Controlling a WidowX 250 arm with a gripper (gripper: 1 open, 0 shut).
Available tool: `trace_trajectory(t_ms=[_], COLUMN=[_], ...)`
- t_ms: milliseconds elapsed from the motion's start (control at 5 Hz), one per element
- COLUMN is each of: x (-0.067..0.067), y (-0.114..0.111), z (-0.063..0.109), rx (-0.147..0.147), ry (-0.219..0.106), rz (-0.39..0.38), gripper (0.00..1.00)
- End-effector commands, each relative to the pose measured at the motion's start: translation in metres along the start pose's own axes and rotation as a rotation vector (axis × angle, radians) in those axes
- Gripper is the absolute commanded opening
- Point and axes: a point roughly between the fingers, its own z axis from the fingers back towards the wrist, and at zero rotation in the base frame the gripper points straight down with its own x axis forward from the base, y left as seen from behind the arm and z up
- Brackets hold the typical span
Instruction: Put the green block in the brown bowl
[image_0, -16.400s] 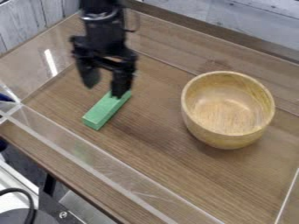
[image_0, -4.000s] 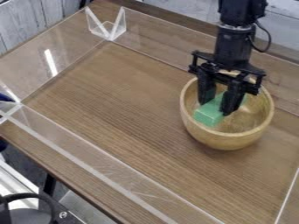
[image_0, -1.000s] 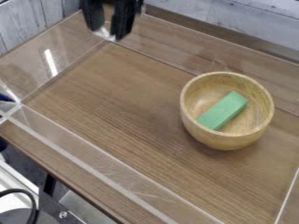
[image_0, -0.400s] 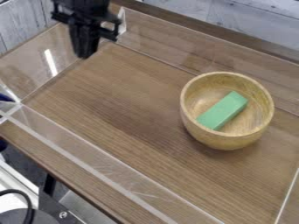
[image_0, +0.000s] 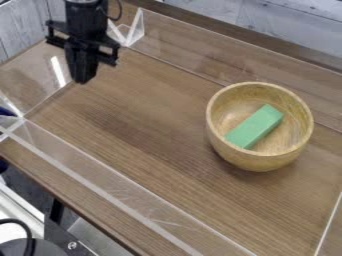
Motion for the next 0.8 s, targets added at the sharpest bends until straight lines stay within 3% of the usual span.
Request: trace_trajectory(t_ms=[0,400,600], x=[0.020,0.034,0.036], y=[0.010,-0.002,-0.002], z=[-0.002,-0.022,-0.027], rx=[0.045,-0.023,-0.008], ry=[-0.069,0.007,-0.012], rz=[0.026,0.030,0.043], gripper=[0.00,0.00,0.00])
